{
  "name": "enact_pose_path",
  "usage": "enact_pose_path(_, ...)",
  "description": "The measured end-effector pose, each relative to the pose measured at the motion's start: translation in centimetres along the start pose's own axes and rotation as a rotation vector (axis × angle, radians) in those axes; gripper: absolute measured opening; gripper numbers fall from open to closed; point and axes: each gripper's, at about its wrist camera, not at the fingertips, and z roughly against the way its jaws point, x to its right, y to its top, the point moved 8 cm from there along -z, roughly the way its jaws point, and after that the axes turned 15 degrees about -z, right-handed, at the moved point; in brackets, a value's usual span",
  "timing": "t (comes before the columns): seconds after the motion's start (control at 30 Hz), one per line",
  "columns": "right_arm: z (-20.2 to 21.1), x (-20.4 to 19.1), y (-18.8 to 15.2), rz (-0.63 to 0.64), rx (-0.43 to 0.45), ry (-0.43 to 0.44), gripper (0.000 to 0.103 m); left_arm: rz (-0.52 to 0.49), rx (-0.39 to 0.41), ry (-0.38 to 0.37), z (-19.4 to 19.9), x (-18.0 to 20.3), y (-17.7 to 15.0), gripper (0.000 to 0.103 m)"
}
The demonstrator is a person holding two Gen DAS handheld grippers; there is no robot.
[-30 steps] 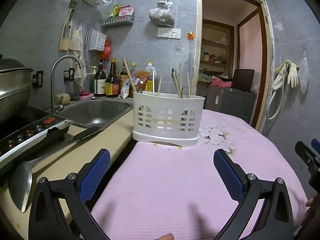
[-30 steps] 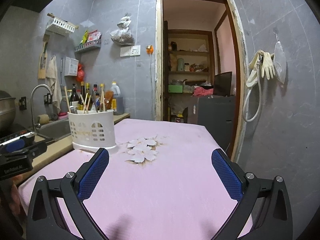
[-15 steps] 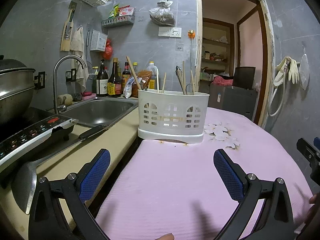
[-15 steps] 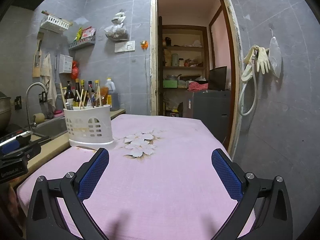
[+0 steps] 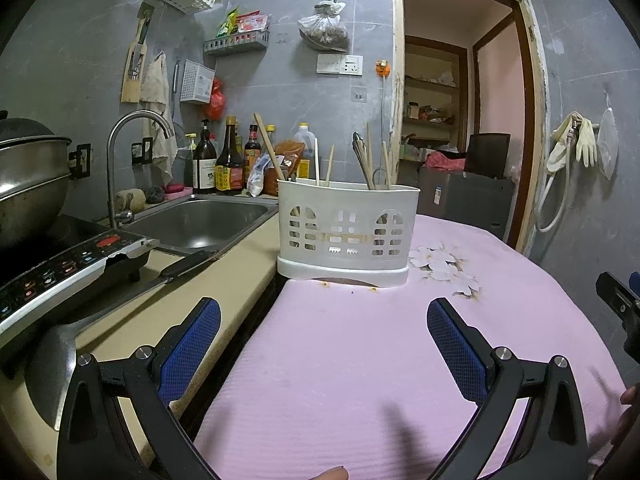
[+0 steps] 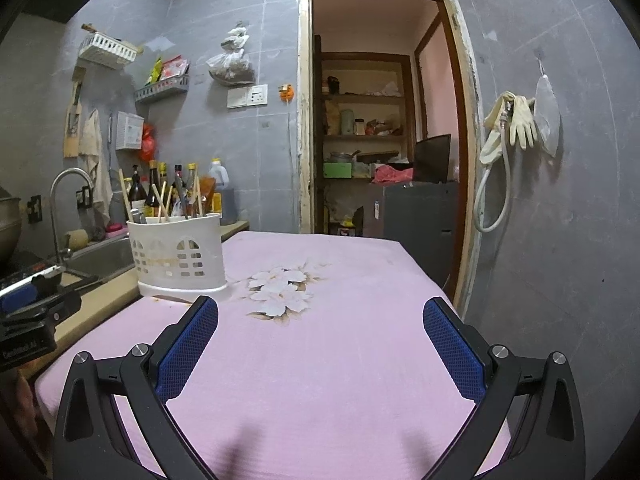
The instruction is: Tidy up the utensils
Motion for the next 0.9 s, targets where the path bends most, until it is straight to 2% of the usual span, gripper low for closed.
enact_pose_path(0.9,0.05,0.06,0.07,0.002,0.000,-0.007,0.103,-0.001,0.003,-0.001,0.06,0.16,0.19,0.101)
